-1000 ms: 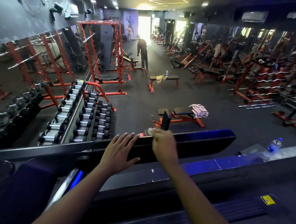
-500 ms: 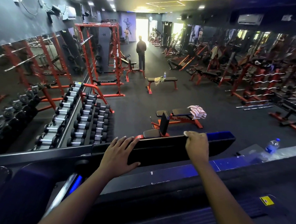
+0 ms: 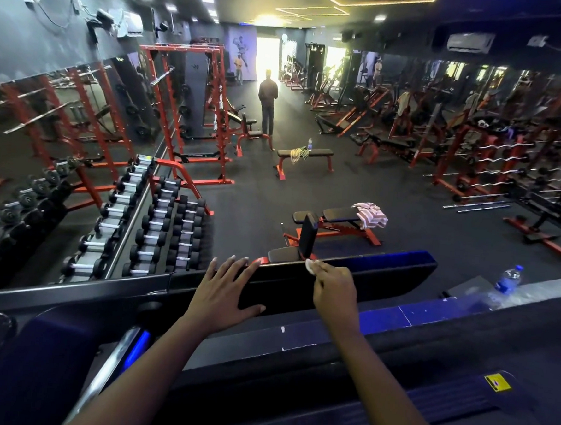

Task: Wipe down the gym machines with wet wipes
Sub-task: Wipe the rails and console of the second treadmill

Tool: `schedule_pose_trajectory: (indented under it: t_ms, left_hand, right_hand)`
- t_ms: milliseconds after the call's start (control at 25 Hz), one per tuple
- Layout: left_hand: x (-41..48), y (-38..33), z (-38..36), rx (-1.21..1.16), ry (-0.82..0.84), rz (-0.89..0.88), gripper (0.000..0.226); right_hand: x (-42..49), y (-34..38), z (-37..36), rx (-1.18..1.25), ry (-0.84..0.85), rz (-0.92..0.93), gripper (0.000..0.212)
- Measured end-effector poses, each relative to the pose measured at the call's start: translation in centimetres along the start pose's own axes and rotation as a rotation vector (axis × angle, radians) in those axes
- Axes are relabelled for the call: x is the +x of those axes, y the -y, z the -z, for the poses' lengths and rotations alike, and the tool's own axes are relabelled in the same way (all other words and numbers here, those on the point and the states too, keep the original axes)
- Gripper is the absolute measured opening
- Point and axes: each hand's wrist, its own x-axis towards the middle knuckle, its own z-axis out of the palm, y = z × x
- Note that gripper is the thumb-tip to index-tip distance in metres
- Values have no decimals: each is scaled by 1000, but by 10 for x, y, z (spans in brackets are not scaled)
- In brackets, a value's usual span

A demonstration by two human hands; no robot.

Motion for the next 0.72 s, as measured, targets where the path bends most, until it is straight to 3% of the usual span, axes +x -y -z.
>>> schedule_pose_trajectory:
  t_ms: [160, 400, 600, 720]
  left_hand:
    - [33, -36, 12, -17, -52, -87, 85]
    - [79, -87, 2, -18, 144, -169, 99]
    - [75, -87, -11, -46, -8, -207, 86]
    - [74, -88, -14, -58, -39, -212, 86]
  right_hand:
    - [16, -52, 21, -79, -19, -109, 35]
    - [44, -111, 51, -75, -15, -310, 27]
    - [30, -69, 19, -2, 21, 83, 31]
    - [31, -81, 21, 26, -13, 53, 36]
